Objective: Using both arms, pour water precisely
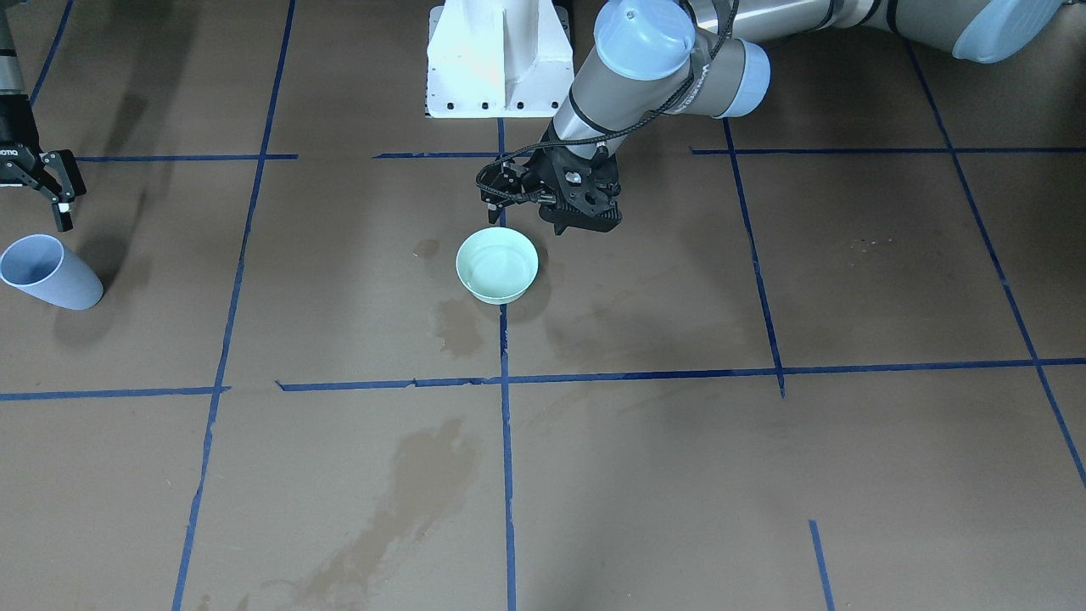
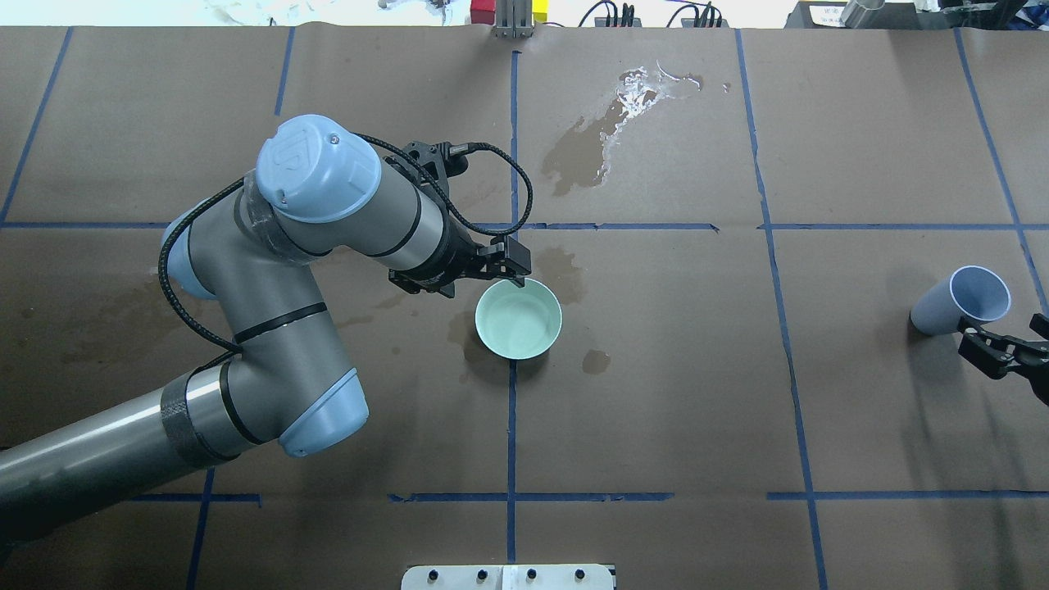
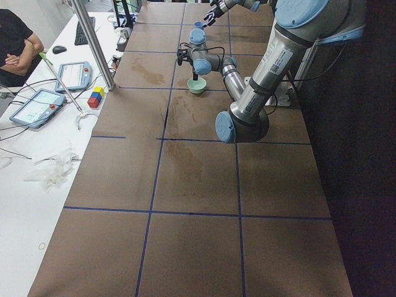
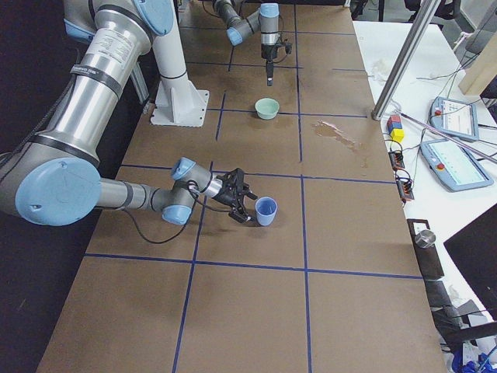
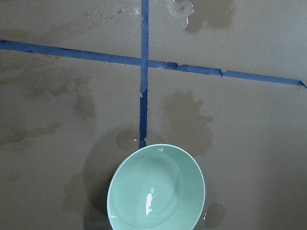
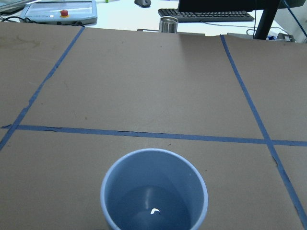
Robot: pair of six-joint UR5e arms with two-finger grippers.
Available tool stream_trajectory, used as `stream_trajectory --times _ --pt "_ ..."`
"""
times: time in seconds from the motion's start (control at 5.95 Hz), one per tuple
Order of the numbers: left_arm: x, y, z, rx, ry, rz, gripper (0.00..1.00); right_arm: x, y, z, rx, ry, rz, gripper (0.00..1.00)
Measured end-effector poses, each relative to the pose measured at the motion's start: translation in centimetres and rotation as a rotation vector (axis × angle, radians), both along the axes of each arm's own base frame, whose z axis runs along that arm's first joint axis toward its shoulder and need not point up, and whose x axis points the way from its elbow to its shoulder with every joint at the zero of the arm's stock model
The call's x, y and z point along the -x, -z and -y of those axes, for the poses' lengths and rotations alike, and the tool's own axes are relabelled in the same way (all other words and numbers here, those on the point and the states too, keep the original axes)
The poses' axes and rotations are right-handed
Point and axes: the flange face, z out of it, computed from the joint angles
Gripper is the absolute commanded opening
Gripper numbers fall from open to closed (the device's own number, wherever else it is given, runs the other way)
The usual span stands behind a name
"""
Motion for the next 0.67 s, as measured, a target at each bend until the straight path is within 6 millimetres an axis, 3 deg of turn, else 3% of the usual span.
stream_trajectory --times 0.34,0.67 --pt "0.3 -0.5 -0.2 0.001 0.003 0.003 0.99 2.4 -0.4 -0.4 -0.041 -0.034 0.017 0.99" --pt "0.7 -1.0 -0.4 0.002 0.004 0.004 0.99 4.0 -2.1 -0.4 -0.094 -0.075 -0.022 0.99"
